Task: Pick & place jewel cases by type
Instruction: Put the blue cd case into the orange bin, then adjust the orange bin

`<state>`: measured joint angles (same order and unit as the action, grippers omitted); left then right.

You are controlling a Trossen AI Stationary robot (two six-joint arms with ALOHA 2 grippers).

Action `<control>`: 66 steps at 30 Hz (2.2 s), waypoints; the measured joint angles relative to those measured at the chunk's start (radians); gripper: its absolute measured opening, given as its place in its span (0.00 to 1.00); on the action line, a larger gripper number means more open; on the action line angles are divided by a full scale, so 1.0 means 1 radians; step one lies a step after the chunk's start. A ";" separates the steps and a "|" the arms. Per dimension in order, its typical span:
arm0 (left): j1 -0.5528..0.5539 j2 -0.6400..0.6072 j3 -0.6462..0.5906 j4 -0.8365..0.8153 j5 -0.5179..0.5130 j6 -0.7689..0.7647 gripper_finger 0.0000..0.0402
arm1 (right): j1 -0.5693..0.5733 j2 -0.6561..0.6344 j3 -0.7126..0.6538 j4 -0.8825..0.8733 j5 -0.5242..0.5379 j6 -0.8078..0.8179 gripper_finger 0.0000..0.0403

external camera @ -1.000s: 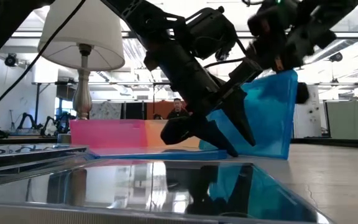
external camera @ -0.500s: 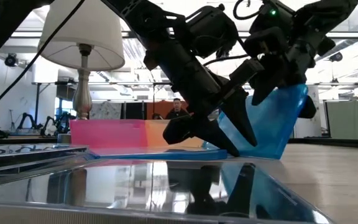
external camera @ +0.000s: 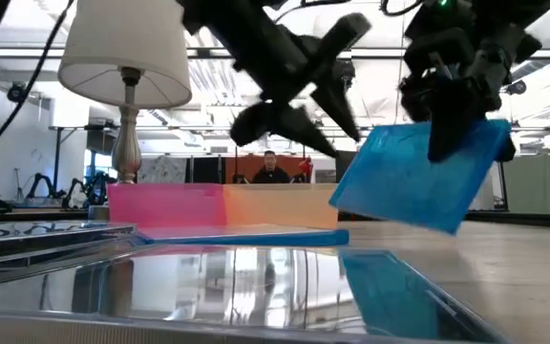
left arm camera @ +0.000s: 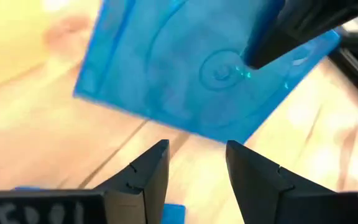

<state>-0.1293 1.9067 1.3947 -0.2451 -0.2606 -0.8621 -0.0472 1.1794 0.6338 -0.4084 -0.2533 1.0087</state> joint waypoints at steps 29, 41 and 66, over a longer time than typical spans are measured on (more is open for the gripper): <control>-0.044 -0.803 -0.512 -0.024 -0.300 -0.131 0.35 | -0.411 0.596 0.513 0.262 0.038 0.167 0.03; -0.062 -0.818 -0.537 -0.028 -0.357 -0.129 0.35 | -0.409 0.775 0.789 -0.186 0.093 0.017 0.28; -0.062 -0.816 -0.537 0.013 -0.400 -0.054 0.35 | -0.353 0.138 0.355 -0.375 0.446 0.103 0.50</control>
<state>-0.1917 1.0904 0.8574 -0.2321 -0.6604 -0.9165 -0.4001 1.3174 0.9889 -0.7836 0.1926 1.1118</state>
